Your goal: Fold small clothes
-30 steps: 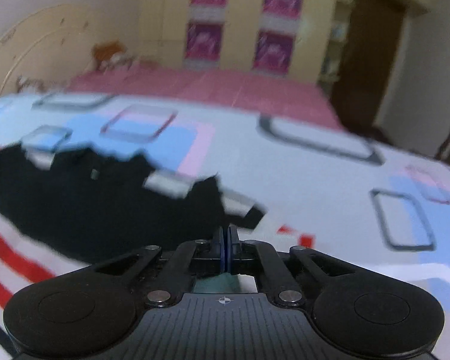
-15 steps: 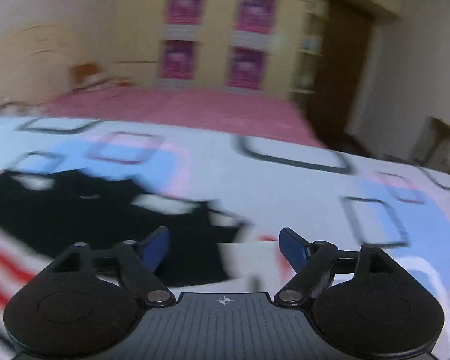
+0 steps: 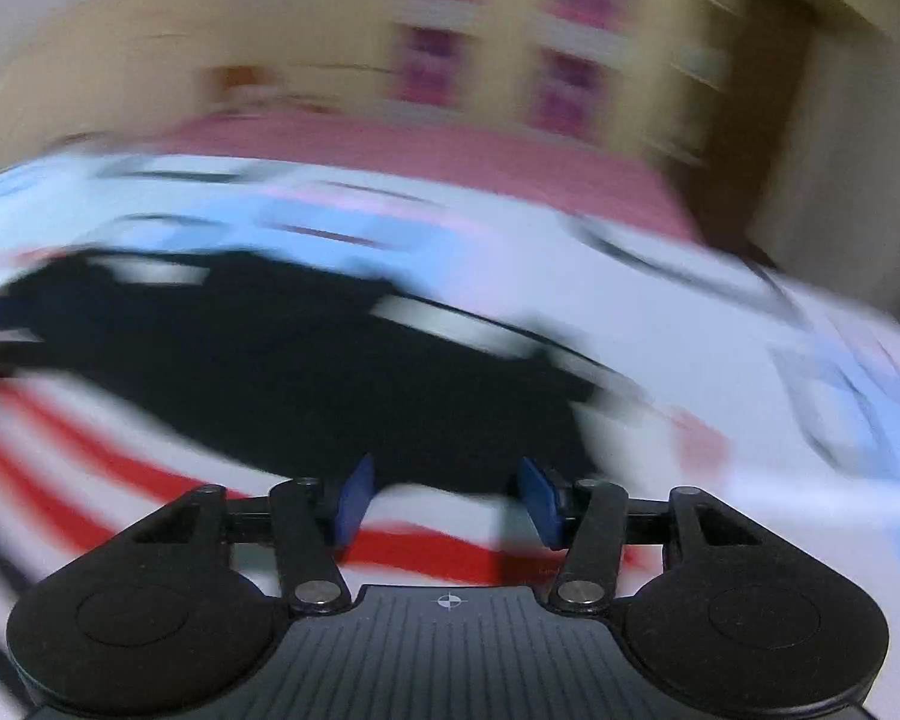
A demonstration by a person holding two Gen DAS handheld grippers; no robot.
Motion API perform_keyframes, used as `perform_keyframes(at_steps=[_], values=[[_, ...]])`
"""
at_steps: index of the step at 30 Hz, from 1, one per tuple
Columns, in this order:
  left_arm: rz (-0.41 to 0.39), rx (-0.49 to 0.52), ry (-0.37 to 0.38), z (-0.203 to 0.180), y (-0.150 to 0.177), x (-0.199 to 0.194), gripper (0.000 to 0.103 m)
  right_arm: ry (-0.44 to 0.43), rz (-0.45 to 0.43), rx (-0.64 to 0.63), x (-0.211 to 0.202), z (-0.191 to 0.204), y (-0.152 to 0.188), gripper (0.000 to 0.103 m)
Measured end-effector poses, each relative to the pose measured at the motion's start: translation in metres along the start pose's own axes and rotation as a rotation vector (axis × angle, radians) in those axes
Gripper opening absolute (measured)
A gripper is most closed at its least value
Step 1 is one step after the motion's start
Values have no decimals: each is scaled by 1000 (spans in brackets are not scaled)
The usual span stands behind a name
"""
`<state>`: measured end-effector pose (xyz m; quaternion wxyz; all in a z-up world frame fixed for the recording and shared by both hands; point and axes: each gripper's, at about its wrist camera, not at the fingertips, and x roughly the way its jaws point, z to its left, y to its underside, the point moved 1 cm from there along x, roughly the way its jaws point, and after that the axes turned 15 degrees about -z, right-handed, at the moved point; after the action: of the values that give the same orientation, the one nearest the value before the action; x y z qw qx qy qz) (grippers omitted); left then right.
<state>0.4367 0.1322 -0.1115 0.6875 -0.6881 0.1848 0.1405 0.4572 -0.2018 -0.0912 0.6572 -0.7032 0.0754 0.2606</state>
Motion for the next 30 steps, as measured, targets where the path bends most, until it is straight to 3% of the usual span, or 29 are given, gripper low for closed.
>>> perform_keyframes(at_steps=[3,6,8,10,14,18,23,25,27,30], values=[[-3,15,-27,-10,-2,-2,65,-37,27,-73,-7,3,-4,52],[-44,24,-38,-28,-7,-21,66,-4,-40,-69,-30,11,-15,52],[-70,18,28,-50,-6,-38,66,-64,-65,-33,-47,25,-16,52],[-72,42,85,-74,-3,-45,66,-139,-61,-83,-58,54,-11,52],[-9,58,158,-107,12,-45,66,-199,3,-152,-61,97,10,52],[2,46,100,-84,20,-57,68,-154,37,-141,-63,85,20,52],[-3,2,-22,-18,34,-85,68,41,102,-45,-87,11,32,52],[-6,-9,-30,-14,31,-93,62,47,120,-36,-91,3,34,52],[-28,-11,-23,-27,25,-101,61,49,80,-61,-103,16,28,52],[-67,-6,50,-57,20,-111,62,-59,15,-28,-119,51,17,35]])
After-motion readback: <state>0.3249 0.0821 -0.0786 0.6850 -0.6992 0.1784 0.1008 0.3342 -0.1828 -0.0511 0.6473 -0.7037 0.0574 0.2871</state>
